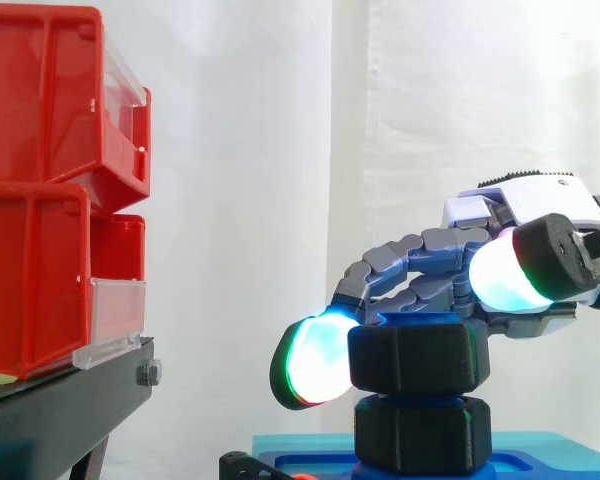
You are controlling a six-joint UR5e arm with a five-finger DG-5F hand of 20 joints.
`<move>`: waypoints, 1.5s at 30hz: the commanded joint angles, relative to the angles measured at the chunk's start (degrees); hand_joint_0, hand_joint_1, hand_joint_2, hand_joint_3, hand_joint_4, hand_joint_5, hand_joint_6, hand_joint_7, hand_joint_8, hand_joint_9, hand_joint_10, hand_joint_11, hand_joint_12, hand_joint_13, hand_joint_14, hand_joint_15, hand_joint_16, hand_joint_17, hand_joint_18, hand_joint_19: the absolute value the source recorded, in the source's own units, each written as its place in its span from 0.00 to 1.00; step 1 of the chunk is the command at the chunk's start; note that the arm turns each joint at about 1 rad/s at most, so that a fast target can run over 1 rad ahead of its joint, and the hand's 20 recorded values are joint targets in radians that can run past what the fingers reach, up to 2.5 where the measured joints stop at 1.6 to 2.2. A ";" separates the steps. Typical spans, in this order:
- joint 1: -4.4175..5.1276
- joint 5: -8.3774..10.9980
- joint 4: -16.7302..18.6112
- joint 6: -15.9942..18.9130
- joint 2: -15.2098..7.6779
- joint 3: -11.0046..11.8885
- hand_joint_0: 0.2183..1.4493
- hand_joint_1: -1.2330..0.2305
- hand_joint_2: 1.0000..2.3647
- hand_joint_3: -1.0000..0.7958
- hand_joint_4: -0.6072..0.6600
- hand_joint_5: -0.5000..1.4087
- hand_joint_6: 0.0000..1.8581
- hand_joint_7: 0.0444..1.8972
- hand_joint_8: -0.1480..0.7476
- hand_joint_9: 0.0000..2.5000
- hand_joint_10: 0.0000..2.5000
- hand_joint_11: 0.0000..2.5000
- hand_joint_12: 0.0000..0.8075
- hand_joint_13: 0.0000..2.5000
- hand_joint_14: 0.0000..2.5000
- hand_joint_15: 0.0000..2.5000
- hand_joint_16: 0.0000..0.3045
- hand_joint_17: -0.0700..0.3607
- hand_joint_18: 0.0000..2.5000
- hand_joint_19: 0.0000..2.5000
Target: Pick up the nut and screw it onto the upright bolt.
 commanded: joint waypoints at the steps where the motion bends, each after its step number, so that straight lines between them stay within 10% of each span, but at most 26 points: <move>1: 0.03 0.00 0.43 0.29 0.01 0.05 0.17 0.51 0.00 0.28 0.61 0.17 0.27 0.33 0.46 0.16 0.00 0.00 0.47 0.04 0.00 0.00 0.18 0.46 0.00 0.00; 25: 1.17 1.23 0.78 0.81 0.01 0.23 0.19 0.51 0.00 0.28 0.69 0.21 0.27 0.44 0.49 0.25 0.00 0.00 0.46 0.11 0.00 0.00 0.17 0.43 0.00 0.00; 45: -0.50 0.88 0.52 0.64 0.01 0.23 0.22 0.50 0.00 0.28 0.66 0.28 0.27 0.63 0.48 0.46 0.00 0.00 0.41 0.24 0.00 0.00 0.13 0.38 0.10 0.02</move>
